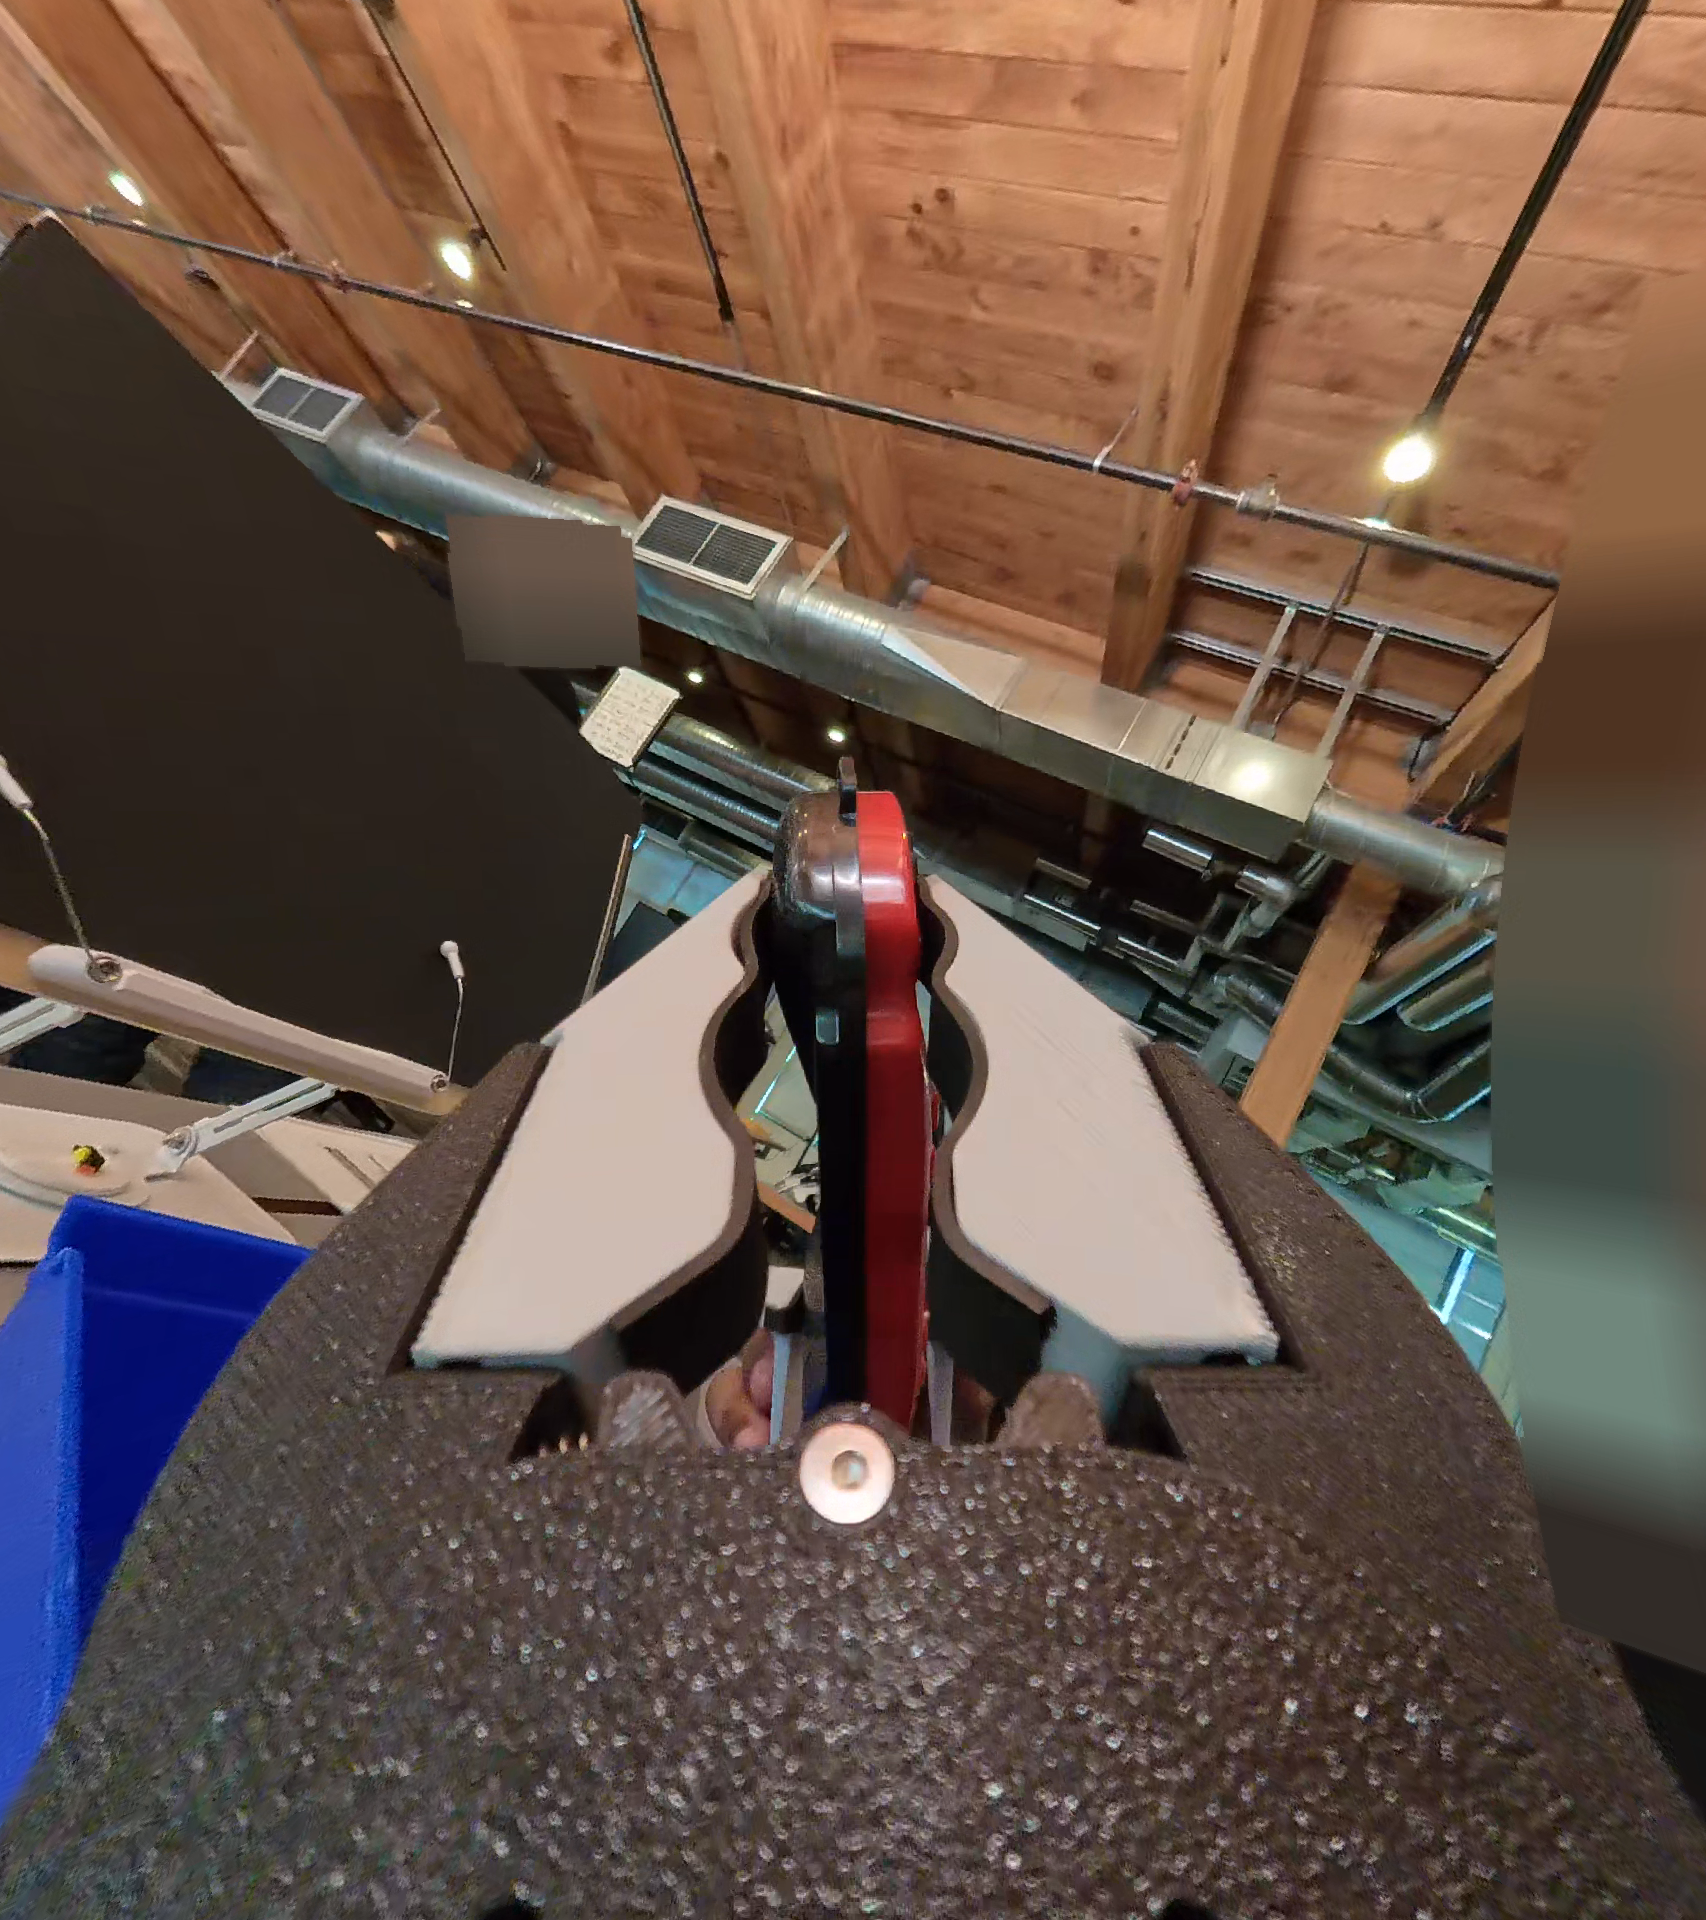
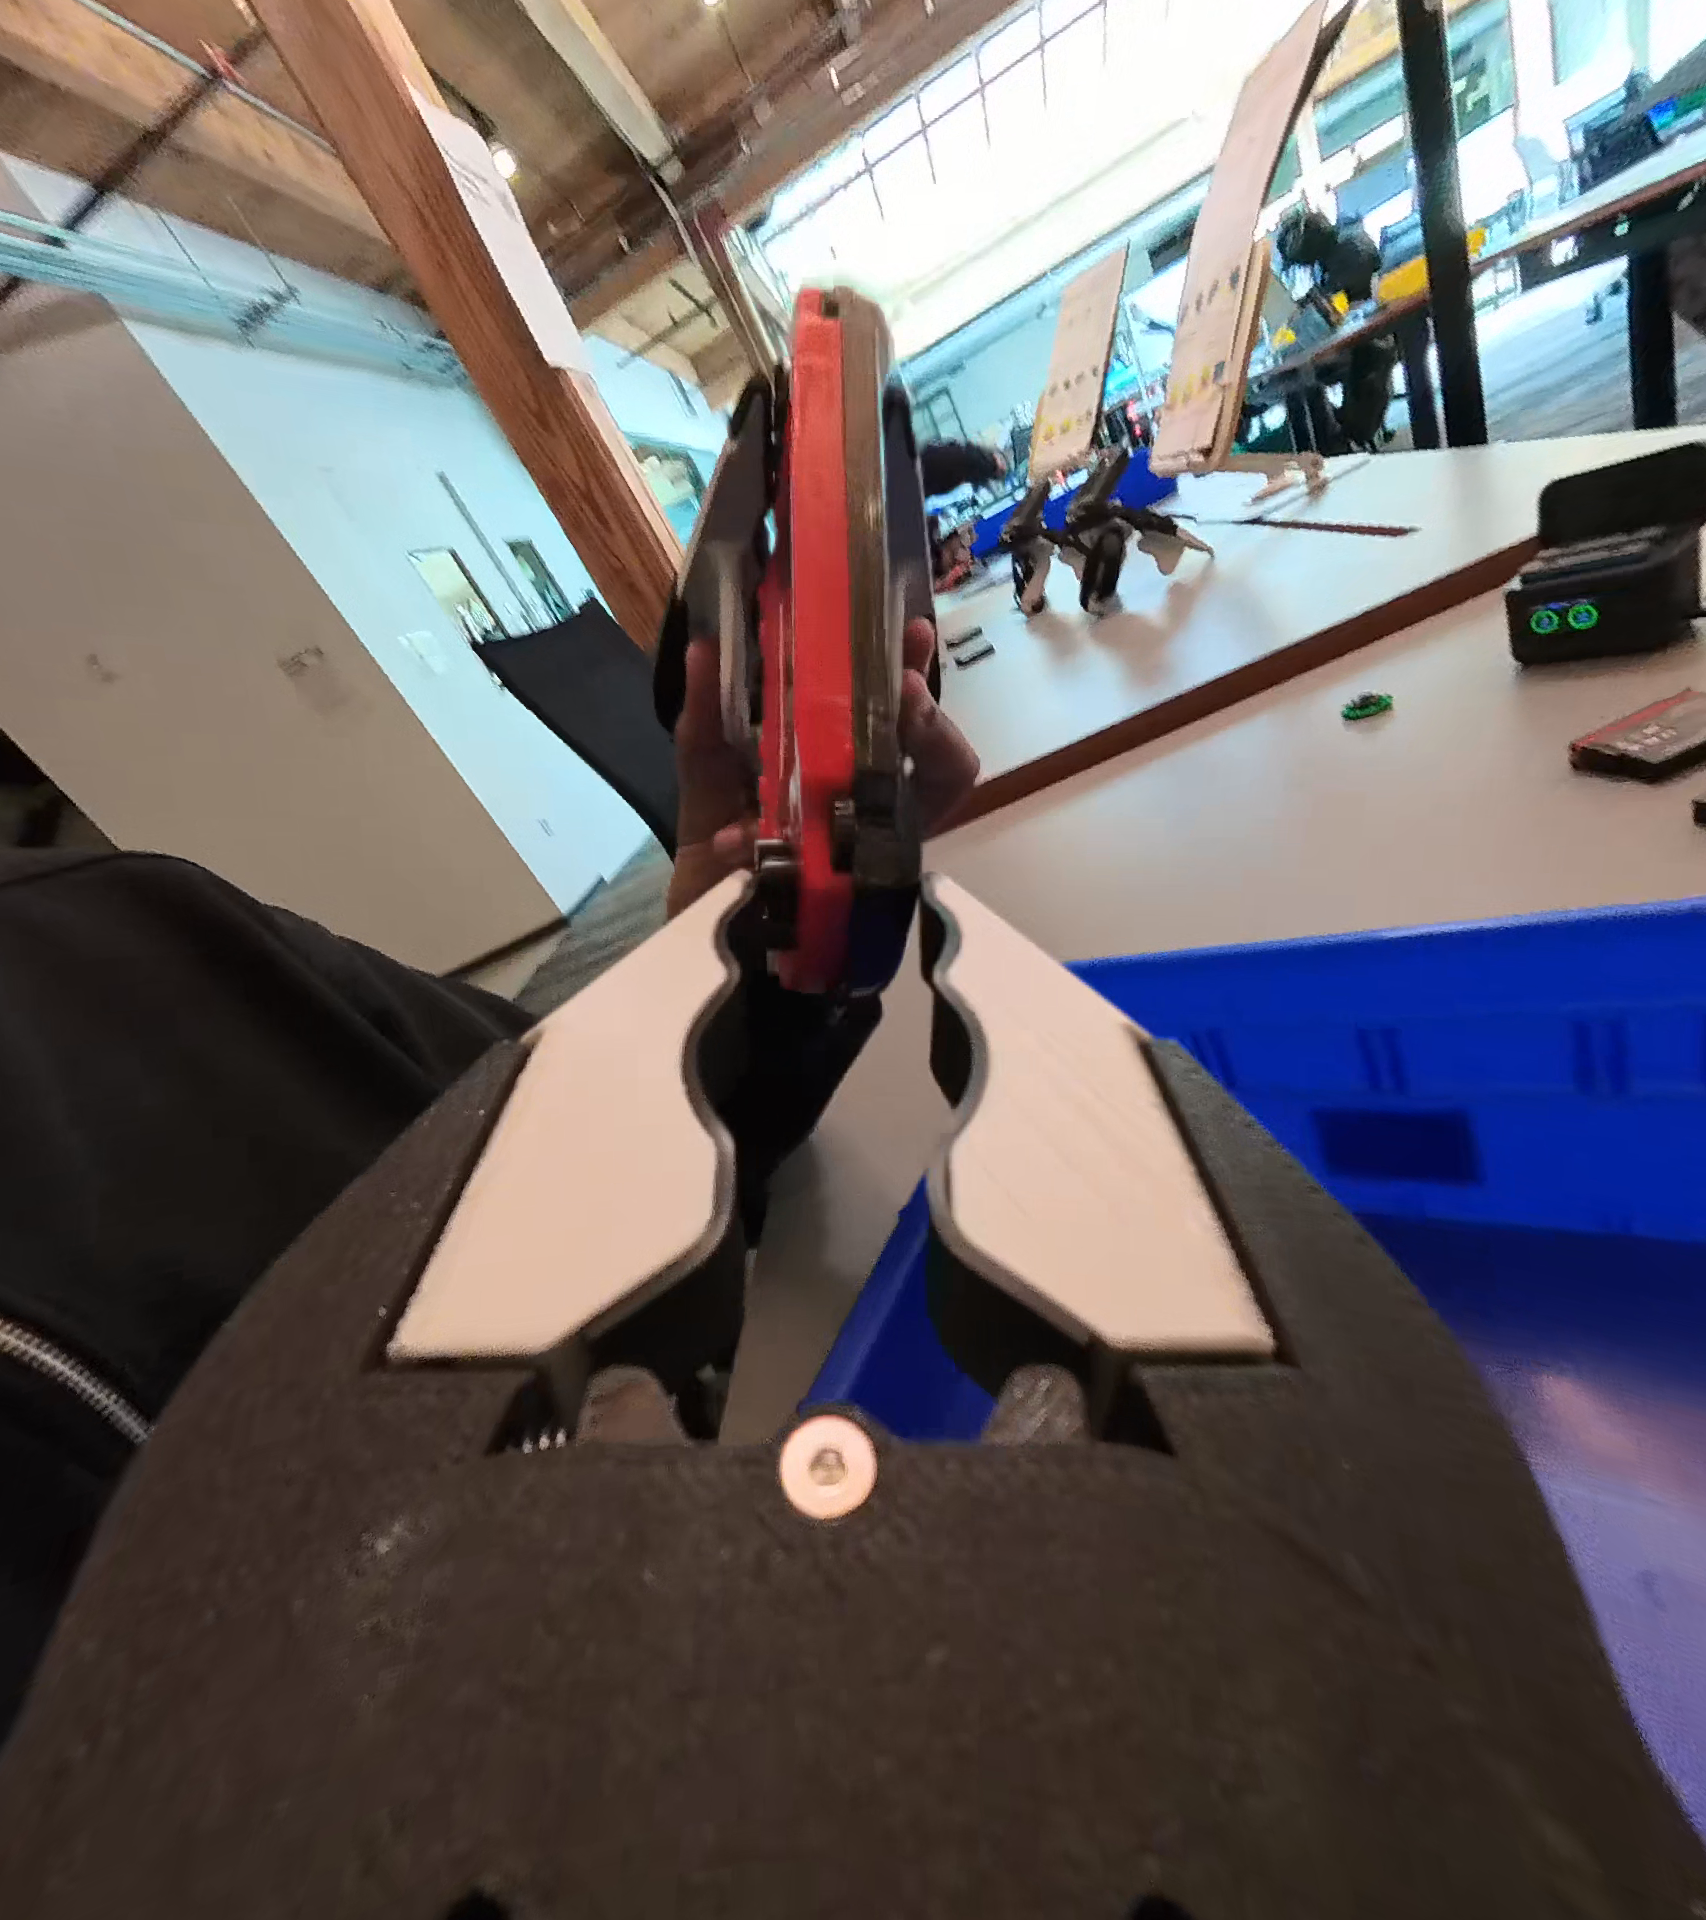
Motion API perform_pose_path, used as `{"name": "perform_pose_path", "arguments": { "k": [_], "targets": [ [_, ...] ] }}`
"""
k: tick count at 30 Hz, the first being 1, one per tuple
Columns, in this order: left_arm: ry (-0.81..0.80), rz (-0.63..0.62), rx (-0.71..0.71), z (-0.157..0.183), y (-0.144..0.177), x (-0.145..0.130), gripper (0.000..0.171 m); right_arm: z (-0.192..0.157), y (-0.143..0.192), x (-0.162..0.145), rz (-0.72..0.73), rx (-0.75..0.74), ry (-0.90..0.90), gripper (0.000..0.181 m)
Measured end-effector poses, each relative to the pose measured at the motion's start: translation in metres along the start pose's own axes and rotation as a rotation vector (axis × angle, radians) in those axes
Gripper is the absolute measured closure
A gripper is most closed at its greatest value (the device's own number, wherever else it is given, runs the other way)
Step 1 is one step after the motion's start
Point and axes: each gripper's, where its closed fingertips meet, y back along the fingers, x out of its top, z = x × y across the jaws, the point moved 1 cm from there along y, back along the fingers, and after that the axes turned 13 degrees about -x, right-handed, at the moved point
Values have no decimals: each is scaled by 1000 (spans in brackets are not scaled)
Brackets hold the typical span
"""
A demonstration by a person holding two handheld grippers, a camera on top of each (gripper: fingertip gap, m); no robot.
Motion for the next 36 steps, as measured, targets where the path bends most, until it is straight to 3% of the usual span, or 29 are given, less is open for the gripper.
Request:
{"name": "perform_pose_path", "arguments": {
  "k": [8,16,24,36],
  "targets": [
    [45,-4,-33,-1,-1,-5,146,1,15,24,129,14,4,154],
    [104,-186,-45,-11,-5,-34,146,18,42,49,265,34,-113,155],
    [129,-230,-62,-15,-4,-42,145,22,47,48,233,17,-112,159],
    [45,-285,-58,-9,-8,-47,145,24,50,51,300,-2,-80,154]
  ]
}}
